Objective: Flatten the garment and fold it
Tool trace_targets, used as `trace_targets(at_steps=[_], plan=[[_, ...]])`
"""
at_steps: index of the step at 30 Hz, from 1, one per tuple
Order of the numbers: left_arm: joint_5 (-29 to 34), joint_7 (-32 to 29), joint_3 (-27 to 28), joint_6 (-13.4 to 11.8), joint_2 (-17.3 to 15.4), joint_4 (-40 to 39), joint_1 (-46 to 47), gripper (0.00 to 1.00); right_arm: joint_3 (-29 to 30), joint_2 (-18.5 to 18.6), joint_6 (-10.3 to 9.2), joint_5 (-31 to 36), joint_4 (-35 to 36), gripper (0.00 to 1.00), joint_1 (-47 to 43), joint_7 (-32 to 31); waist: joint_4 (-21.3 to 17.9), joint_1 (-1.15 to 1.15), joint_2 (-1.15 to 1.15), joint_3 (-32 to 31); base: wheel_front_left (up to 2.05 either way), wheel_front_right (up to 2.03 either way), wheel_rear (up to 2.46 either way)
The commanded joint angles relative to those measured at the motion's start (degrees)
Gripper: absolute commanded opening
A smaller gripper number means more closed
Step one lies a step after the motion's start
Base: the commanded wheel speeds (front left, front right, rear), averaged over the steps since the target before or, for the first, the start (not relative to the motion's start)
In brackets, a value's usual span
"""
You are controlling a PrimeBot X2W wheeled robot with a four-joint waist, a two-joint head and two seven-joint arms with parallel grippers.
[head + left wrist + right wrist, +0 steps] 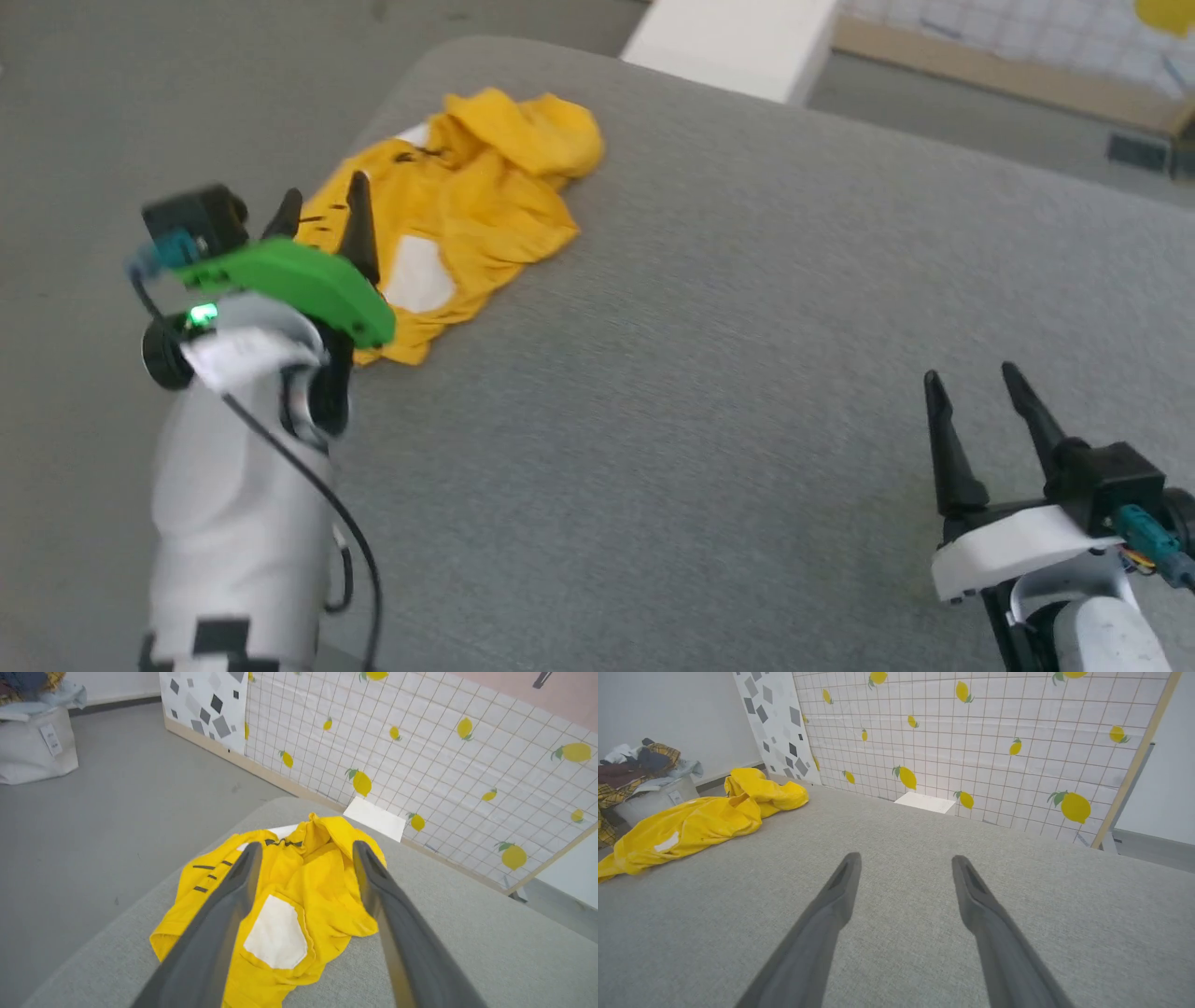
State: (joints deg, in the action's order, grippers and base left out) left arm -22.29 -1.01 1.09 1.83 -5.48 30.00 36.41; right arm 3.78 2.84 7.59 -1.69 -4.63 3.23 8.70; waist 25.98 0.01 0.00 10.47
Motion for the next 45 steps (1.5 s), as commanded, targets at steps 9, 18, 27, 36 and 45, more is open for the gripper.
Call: trace_targets(at_steps=[9,18,27,36,45], plan=[[-4.37,-13.34,1.75,-3.81,-0.69,14.10,9.88,1.00,3.43,0.04,-0.10,1.09,4.53,1.00,0.49,-1.45,-12.07,-0.01,0.00,12.64,0.00,0.00,0.00],[-3.86,-20.40,1.30,-10.96,-0.47,23.28,10.61,1.00,5.16,0.04,-0.10,0.95,6.76,1.00,0.04,-1.67,-12.92,-0.01,0.00,15.75,0.00,0.00,0.00],[-6.26,-12.65,2.96,-9.33,0.36,22.76,9.83,0.00,4.71,0.04,-0.10,0.36,5.96,1.00,0.38,-1.55,-10.55,-0.01,0.00,13.78,0.00,0.00,0.00],[-7.06,0.08,3.50,-1.16,-2.47,15.47,13.45,0.00,3.21,0.04,-0.10,-2.09,2.14,1.00,-0.05,0.01,-8.99,-0.01,0.00,7.77,0.00,0.00,0.00],[-5.13,-1.69,0.52,2.53,-7.94,3.51,23.75,0.00,1.24,0.04,-0.10,-5.67,-3.73,1.00,0.30,3.01,-12.57,-0.01,0.00,0.95,0.00,0.00,0.00]])
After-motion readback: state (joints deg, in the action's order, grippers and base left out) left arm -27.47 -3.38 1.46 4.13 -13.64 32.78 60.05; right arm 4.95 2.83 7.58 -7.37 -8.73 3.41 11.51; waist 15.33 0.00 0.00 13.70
